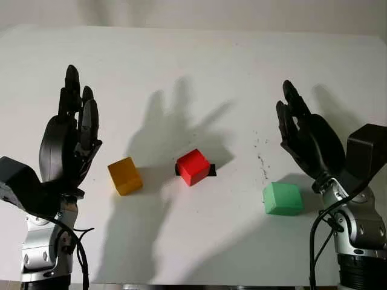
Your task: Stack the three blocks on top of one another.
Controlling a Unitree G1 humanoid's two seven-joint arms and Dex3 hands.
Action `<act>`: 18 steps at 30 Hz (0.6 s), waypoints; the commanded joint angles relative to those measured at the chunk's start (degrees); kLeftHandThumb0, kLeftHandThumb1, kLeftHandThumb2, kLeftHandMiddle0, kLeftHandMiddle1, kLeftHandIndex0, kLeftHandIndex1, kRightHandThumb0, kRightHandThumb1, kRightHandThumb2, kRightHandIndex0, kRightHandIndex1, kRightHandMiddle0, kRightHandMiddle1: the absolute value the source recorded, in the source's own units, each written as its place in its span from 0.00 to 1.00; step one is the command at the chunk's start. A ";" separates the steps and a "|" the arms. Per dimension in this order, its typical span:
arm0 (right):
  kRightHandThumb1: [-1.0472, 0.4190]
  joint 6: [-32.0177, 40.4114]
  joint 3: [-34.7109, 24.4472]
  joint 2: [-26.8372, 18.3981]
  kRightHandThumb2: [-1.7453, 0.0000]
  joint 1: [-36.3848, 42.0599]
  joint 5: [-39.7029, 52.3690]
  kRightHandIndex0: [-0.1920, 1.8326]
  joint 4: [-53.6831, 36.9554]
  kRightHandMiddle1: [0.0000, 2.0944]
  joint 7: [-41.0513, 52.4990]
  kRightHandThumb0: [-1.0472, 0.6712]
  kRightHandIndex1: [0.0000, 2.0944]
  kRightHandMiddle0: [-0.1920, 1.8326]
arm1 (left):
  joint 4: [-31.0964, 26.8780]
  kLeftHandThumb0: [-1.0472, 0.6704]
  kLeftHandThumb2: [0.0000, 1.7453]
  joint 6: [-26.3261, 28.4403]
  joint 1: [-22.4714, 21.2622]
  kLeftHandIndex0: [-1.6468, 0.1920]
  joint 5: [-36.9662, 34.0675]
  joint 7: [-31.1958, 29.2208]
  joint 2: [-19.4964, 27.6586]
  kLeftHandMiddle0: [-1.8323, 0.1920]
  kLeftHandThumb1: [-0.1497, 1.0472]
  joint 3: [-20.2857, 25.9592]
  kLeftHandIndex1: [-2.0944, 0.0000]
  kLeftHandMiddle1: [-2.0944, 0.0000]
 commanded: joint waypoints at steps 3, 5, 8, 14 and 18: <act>0.00 0.60 0.48 0.58 0.55 1.65 0.79 0.00 -2.50 0.00 -0.56 0.16 0.00 0.00 | -2.03 0.19 0.22 1.21 0.34 0.93 -0.28 -2.90 4.54 0.92 1.00 1.30 0.96 0.96; 0.00 0.87 0.59 0.59 0.55 1.60 1.00 0.00 -2.72 0.00 -0.89 0.16 0.00 0.00 | -2.40 0.21 0.15 1.31 -0.24 0.83 -0.65 -6.16 8.37 0.79 1.00 2.37 0.93 0.94; 0.00 1.37 0.32 -0.25 0.56 1.36 0.75 0.00 -2.69 0.00 -1.25 0.16 0.00 0.00 | -1.35 0.23 0.06 0.30 -3.29 0.67 1.17 -12.01 17.08 0.64 0.97 3.82 0.87 0.91; 0.00 2.01 -1.36 -0.14 0.57 0.90 1.69 0.00 -2.04 0.00 -2.60 0.17 0.00 0.00 | 0.85 0.20 0.02 -5.74 -8.55 0.70 11.43 -27.32 40.46 0.83 0.77 2.89 0.95 0.98; 0.00 2.53 -1.66 -0.13 0.58 0.90 2.11 0.00 -2.01 0.00 -2.56 0.17 0.00 0.00 | 1.87 0.16 0.03 -16.35 -10.10 0.73 20.71 -30.33 47.27 0.88 0.75 -0.28 0.98 0.99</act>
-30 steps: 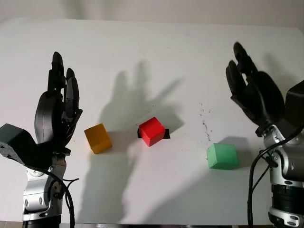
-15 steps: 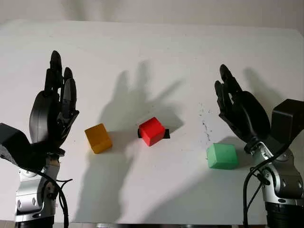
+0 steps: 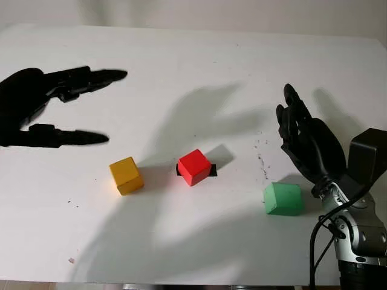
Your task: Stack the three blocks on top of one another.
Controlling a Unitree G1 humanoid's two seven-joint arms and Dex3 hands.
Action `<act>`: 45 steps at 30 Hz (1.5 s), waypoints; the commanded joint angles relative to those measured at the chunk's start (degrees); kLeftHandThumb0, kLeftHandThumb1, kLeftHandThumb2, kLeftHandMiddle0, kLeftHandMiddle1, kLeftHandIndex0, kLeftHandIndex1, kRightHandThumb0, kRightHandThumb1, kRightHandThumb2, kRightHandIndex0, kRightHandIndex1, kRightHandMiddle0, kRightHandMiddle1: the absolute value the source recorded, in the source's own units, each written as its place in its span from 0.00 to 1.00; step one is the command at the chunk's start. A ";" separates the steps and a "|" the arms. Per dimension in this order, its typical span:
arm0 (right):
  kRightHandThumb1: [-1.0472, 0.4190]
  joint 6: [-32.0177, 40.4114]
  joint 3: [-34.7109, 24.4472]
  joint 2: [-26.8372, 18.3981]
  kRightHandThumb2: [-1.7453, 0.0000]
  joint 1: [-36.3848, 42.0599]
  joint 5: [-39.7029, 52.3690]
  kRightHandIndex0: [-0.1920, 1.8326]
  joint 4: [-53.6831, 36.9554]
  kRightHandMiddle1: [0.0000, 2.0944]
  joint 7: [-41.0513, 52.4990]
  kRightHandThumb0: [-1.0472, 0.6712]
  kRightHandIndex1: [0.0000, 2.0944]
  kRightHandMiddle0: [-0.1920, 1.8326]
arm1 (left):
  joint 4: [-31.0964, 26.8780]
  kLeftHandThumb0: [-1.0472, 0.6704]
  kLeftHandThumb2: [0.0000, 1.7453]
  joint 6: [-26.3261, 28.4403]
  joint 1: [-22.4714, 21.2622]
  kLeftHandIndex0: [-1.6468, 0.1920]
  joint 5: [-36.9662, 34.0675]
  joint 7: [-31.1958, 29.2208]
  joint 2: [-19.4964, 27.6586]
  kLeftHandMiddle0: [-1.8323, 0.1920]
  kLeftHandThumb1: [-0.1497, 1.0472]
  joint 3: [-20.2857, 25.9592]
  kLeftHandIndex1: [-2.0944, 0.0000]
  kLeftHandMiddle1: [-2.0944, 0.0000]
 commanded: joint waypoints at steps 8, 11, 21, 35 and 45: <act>0.00 0.15 -0.61 -0.81 0.57 -0.50 0.53 0.00 -0.14 0.00 0.06 0.17 0.00 0.00 | 1.41 0.19 0.03 -9.97 -3.34 0.76 2.98 -5.49 4.06 0.90 0.74 -6.71 0.98 0.98; 0.00 0.28 -0.70 -1.00 0.57 -0.60 0.38 0.00 -0.44 0.00 -0.20 0.17 0.00 0.00 | 2.15 0.17 0.04 -14.91 -4.96 0.77 7.62 -5.36 5.75 0.91 0.76 -8.62 0.98 0.98; 0.00 2.36 -0.49 -1.52 0.55 -0.64 0.46 0.00 -1.69 0.00 -0.42 0.18 0.00 0.00 | 4.93 0.16 0.04 -33.03 -7.21 0.76 23.80 7.19 3.36 0.93 0.82 -13.50 0.97 0.98; 0.00 3.67 -0.87 -1.86 0.58 0.14 1.31 0.00 -2.94 0.00 0.15 0.18 0.00 0.00 | 11.49 0.20 0.03 -39.90 -8.95 0.63 29.94 15.23 -1.26 0.86 0.83 -19.95 0.94 0.96; 0.00 3.34 -0.79 -1.90 0.58 0.10 1.50 0.00 -3.09 0.00 0.44 0.18 0.00 0.00 | 12.56 0.21 0.03 -41.91 -9.77 0.57 37.88 20.97 -1.55 0.83 0.84 -20.54 0.92 0.96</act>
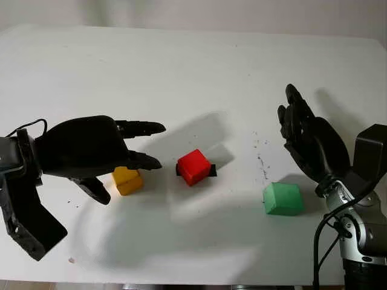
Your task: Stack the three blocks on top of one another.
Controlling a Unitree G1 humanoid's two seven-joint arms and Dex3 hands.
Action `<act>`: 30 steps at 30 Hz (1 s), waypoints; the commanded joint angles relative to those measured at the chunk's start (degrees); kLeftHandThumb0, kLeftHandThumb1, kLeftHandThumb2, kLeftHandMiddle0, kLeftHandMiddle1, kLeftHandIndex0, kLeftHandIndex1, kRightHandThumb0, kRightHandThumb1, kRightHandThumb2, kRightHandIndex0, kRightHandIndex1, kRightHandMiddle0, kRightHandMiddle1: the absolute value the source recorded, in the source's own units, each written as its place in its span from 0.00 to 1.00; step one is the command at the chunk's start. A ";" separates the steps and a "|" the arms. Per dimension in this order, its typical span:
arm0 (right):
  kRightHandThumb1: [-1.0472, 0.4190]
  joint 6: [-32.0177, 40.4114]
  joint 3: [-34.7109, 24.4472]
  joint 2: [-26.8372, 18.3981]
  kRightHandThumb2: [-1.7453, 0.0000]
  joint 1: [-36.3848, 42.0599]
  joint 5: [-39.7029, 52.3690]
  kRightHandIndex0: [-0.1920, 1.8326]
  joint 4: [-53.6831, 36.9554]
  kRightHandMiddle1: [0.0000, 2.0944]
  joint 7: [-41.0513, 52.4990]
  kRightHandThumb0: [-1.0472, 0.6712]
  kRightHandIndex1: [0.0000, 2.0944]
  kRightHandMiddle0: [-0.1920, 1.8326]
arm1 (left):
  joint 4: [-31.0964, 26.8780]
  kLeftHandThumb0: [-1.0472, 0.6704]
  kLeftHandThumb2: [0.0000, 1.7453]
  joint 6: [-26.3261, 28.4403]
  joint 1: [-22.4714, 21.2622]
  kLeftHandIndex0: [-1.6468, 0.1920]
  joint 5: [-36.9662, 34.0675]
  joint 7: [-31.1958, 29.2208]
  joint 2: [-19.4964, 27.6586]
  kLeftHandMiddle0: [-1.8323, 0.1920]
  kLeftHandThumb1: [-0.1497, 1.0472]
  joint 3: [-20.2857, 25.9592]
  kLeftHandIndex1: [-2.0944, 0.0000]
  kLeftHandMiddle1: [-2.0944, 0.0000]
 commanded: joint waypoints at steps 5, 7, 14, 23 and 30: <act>0.00 -0.62 -0.44 -0.96 0.58 0.51 0.04 0.00 -1.20 0.00 0.31 0.18 0.00 0.00 | 0.55 0.22 0.03 0.01 -1.61 0.56 3.28 3.05 -0.22 0.82 0.85 -1.12 0.91 0.97; 0.00 -0.57 -0.32 -1.03 0.57 0.38 -0.13 0.00 -1.32 0.00 0.31 0.18 0.00 0.00 | 0.32 0.23 0.03 0.48 -1.84 0.56 3.92 3.28 -0.08 0.83 0.85 -1.40 0.91 0.97; 0.00 -0.72 -0.30 -1.05 0.57 0.53 -0.08 0.00 -1.54 0.00 0.44 0.18 0.00 0.00 | 0.07 0.24 0.03 1.11 -2.71 0.57 7.63 5.28 0.33 0.84 0.86 -1.90 0.91 0.98; 0.00 -1.52 -0.47 -1.07 0.57 0.62 -0.16 0.00 -1.24 0.00 0.47 0.17 0.00 0.00 | 0.20 0.28 0.03 1.77 -2.25 0.57 9.22 8.60 0.23 0.81 0.87 -2.09 0.82 0.97; 0.00 -1.62 -0.35 -1.16 0.57 0.65 -0.45 0.00 -1.57 0.00 0.21 0.17 0.00 0.00 | -0.05 0.38 0.03 2.64 -2.24 0.71 7.88 8.41 0.01 0.75 0.91 -2.50 0.37 0.96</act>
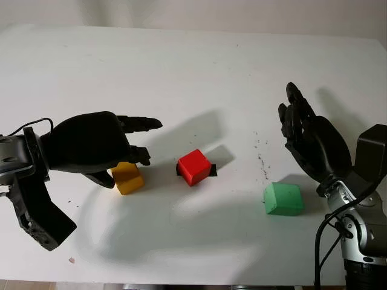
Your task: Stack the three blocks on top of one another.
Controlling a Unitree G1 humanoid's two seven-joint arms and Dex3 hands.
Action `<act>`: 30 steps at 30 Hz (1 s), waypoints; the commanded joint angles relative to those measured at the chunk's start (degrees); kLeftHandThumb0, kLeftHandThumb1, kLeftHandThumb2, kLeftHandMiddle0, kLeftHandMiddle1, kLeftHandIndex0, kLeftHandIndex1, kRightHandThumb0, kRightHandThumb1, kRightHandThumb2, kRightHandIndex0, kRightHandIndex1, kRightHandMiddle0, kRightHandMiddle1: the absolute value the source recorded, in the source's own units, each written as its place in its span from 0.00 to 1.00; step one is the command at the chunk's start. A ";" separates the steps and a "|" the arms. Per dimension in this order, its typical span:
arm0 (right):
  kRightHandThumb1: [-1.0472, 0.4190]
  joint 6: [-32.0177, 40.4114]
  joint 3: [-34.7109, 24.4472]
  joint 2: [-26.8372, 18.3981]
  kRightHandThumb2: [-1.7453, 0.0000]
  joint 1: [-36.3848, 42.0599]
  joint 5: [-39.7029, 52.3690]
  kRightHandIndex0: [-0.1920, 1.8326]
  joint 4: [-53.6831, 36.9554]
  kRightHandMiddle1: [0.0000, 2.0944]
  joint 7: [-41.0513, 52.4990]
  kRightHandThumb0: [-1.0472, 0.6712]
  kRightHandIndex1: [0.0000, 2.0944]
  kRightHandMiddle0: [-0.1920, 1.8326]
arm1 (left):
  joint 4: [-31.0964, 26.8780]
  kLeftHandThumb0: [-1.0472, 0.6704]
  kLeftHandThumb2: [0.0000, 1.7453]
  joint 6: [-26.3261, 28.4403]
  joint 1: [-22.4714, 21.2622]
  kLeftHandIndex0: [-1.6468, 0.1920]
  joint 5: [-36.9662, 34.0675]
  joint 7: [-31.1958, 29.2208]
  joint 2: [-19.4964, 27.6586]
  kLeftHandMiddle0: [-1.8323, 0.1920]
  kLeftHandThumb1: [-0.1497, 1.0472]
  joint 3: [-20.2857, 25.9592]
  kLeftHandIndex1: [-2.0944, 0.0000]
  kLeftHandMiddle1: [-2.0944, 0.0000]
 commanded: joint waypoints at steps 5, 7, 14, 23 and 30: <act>0.00 -1.52 -0.57 -0.89 0.58 0.18 -0.07 0.00 -0.70 0.00 0.25 0.16 0.00 0.00 | -0.02 0.45 0.03 0.46 0.20 0.69 -2.49 -0.14 0.08 0.74 0.91 -0.58 0.35 0.96; 0.00 -1.63 -0.57 -0.81 0.58 0.12 -0.17 0.00 -0.62 0.00 0.07 0.16 0.00 0.00 | -0.44 0.45 0.03 1.11 0.29 0.68 -2.90 -1.26 0.37 0.74 0.91 -0.79 0.36 0.96; 0.00 -2.52 -0.43 -0.83 0.59 0.01 -0.12 0.00 0.02 0.00 0.36 0.16 0.00 0.00 | 0.07 0.44 0.03 1.00 0.04 0.66 -3.49 -2.09 0.60 0.73 0.89 -1.11 0.36 0.97; 0.00 -1.45 -0.27 -0.70 0.58 0.02 0.14 0.00 -0.49 0.00 0.19 0.17 0.00 0.00 | -3.86 0.37 0.03 12.37 -3.91 0.65 -15.30 -15.45 0.13 0.75 0.91 -0.45 0.40 0.98; 0.00 -1.24 0.00 -0.26 0.61 -0.02 0.35 0.00 -0.51 0.00 -0.22 0.17 0.00 0.00 | -5.90 0.36 0.04 22.38 -12.86 0.67 -29.26 -28.55 -1.02 0.76 0.95 -1.05 0.39 0.98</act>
